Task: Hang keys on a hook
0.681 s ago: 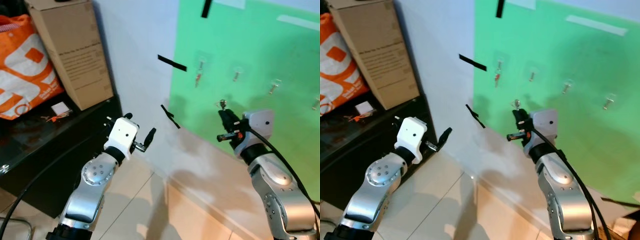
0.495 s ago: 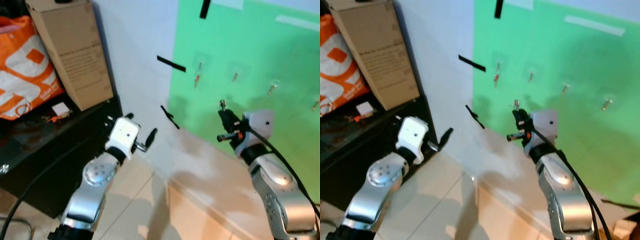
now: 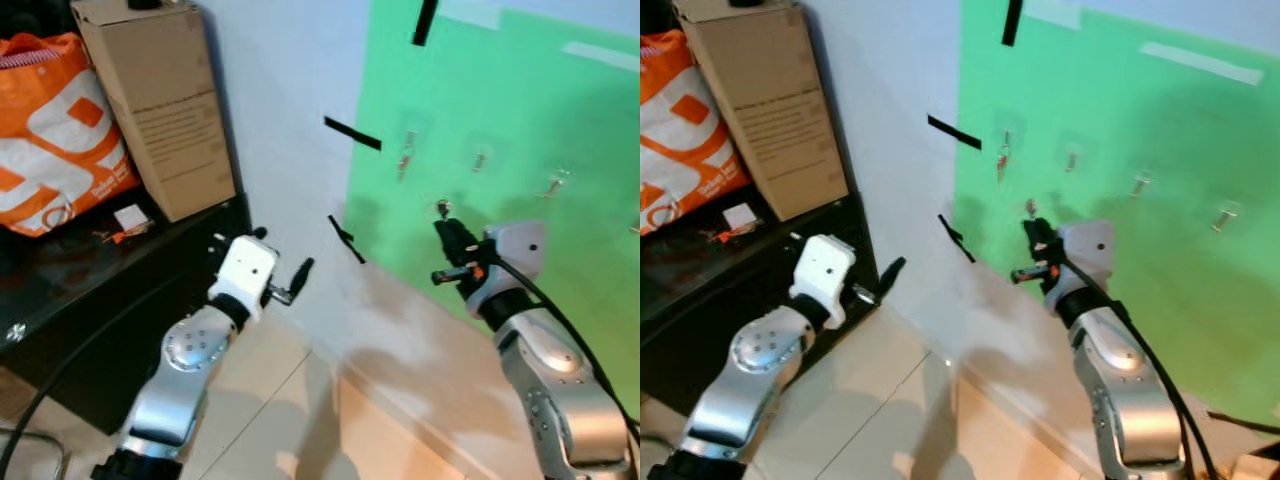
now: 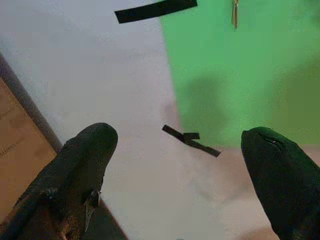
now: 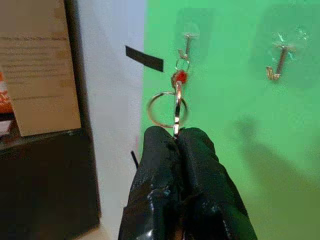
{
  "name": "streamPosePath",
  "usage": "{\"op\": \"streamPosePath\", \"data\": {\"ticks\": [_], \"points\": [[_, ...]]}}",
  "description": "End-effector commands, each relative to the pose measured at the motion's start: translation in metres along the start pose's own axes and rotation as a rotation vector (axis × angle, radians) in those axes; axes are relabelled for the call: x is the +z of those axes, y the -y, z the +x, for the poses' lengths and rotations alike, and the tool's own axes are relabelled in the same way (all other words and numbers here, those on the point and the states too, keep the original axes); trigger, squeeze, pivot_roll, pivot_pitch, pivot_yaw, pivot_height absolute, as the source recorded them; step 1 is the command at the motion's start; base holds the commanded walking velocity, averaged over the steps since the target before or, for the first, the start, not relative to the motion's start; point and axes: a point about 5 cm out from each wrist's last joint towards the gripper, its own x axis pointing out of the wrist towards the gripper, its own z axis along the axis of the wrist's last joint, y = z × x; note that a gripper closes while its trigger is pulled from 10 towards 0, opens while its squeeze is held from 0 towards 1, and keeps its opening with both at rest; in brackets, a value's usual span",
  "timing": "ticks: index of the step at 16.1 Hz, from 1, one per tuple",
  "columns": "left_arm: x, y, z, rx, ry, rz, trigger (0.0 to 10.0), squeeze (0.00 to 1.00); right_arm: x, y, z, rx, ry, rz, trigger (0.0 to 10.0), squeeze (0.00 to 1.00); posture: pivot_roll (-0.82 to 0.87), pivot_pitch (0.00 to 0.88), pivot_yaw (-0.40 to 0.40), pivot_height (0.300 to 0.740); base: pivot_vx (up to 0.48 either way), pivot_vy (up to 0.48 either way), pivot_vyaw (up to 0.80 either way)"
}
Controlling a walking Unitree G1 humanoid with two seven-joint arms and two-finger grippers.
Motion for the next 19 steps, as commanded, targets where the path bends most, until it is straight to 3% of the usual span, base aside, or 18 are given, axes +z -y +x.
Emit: {"op": "streamPosePath", "data": {"ticks": [1, 14, 19], "points": [[0.0051, 0.0028, 0.0016, -0.01, 0.021, -0.003, 10.0, 0.0, 0.0039, 0.0033, -0.0022, -0.008, 0.017, -0.009, 10.0, 0.0, -0.05, 0.0, 0.002, 0.74, 0.285, 0.0, 0.0], [0.0056, 0.0026, 0.0018, -0.019, 0.019, -0.006, 10.0, 0.0, 0.0055, 0.0039, -0.0021, -0.015, 0.022, -0.008, 10.0, 0.0, -0.05, 0.0, 0.007, 0.74, 0.284, 0.0, 0.0], [0.0063, 0.0035, 0.0031, -0.03, 0.021, -0.007, 10.0, 0.0, 0.007, 0.0046, -0.0015, -0.012, 0.024, -0.004, 10.0, 0.0, -0.05, 0.0, 0.006, 0.74, 0.285, 0.0, -0.51]]}}
